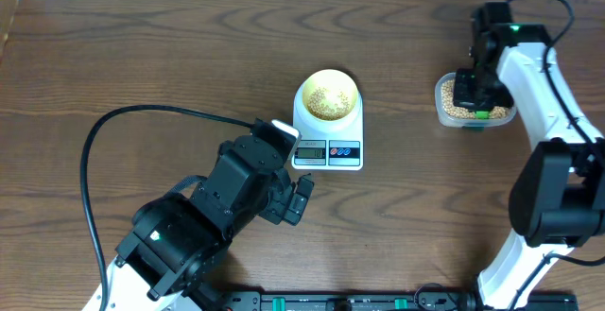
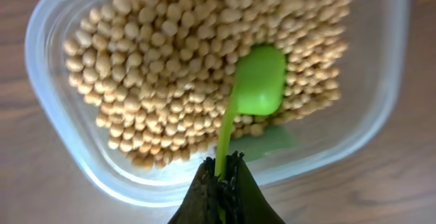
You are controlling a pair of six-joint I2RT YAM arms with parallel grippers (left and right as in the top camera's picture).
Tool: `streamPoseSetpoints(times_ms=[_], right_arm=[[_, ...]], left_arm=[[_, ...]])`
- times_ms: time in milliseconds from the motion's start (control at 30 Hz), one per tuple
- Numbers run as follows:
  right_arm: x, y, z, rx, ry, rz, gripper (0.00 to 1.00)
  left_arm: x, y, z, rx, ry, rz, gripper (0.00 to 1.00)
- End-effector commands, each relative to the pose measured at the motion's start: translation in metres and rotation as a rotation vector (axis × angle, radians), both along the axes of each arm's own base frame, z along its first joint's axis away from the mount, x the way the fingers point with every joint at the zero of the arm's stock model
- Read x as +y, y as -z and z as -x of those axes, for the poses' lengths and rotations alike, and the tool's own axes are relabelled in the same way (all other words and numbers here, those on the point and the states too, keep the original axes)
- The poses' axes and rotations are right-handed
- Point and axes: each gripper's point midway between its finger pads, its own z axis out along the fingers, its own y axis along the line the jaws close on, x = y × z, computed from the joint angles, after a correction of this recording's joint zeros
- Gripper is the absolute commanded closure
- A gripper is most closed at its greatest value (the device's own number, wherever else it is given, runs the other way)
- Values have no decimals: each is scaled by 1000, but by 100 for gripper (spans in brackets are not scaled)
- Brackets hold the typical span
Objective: Scoop item into bowl and weigh 50g on scale
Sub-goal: 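Return the empty scoop with the right gripper to the soybean tub, then scoop soybeans again with the right gripper and lift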
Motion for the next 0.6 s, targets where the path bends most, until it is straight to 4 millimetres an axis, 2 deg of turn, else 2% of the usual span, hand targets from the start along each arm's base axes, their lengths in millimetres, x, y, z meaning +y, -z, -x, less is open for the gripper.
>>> streamPoseSetpoints(times_ms=[0,200,467,567], right_arm=[[23,5,6,26,-66,-257,99],[13,-5,3,-25,-44,-419,99],[-17,-17,5,-97,-6,-564,99],[-21,-22,2,-137,-11,-624,99]], left_arm=[[-1,-7,0,-8,0,18,1],[-1,-7,0,-8,0,18,1],[-1,-7,0,-8,0,18,1],[-1,-7,0,-8,0,18,1]])
